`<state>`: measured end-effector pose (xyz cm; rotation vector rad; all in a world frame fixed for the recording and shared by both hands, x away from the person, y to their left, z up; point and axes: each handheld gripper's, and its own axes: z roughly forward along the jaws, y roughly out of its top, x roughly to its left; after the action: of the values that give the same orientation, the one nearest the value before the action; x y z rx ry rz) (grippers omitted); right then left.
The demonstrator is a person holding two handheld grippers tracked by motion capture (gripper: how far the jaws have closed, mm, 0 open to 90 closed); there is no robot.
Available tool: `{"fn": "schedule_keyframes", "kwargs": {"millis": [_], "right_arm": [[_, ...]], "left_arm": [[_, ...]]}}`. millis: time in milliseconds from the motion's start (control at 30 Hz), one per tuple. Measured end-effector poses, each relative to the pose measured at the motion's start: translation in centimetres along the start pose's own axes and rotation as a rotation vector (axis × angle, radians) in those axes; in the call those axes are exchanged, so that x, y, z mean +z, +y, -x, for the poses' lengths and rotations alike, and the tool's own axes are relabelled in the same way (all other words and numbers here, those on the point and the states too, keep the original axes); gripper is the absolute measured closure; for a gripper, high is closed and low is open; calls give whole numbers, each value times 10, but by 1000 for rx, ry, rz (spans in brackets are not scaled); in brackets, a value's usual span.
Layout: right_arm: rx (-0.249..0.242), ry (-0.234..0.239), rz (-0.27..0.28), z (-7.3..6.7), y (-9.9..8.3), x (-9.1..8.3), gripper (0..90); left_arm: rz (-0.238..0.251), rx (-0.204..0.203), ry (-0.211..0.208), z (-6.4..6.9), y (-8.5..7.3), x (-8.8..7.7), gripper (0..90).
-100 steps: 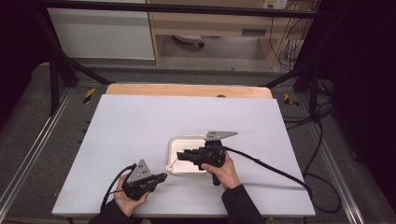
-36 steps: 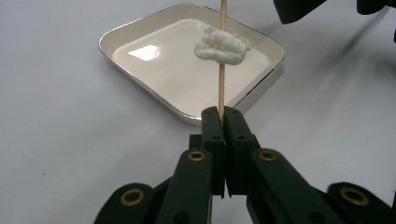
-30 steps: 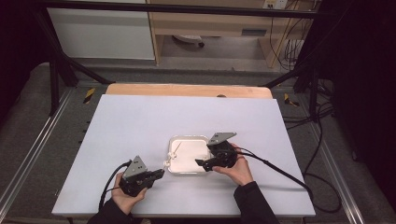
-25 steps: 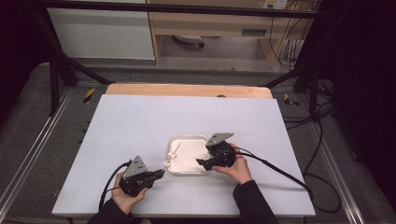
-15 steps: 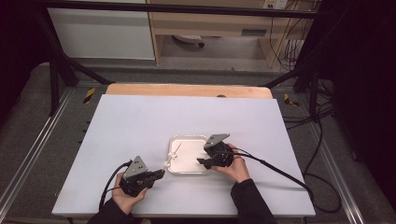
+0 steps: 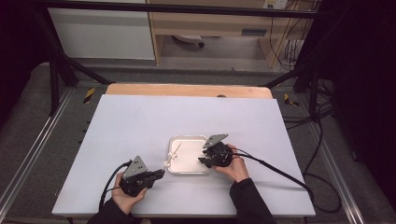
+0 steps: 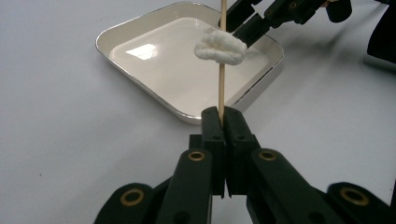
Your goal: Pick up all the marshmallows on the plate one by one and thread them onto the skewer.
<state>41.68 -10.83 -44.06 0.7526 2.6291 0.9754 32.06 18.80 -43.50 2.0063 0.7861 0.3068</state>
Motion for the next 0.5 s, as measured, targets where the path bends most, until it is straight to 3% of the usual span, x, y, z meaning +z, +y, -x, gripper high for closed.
{"fn": "schedule_keyframes", "kwargs": {"millis": [200, 500], "right_arm": [[4, 11, -6, -1, -1, 1, 715], [65, 51, 29, -4, 0, 4, 742]], "left_arm": [[-1, 1, 1, 0, 0, 0, 885], [0, 1, 0, 0, 0, 0, 885]]}}
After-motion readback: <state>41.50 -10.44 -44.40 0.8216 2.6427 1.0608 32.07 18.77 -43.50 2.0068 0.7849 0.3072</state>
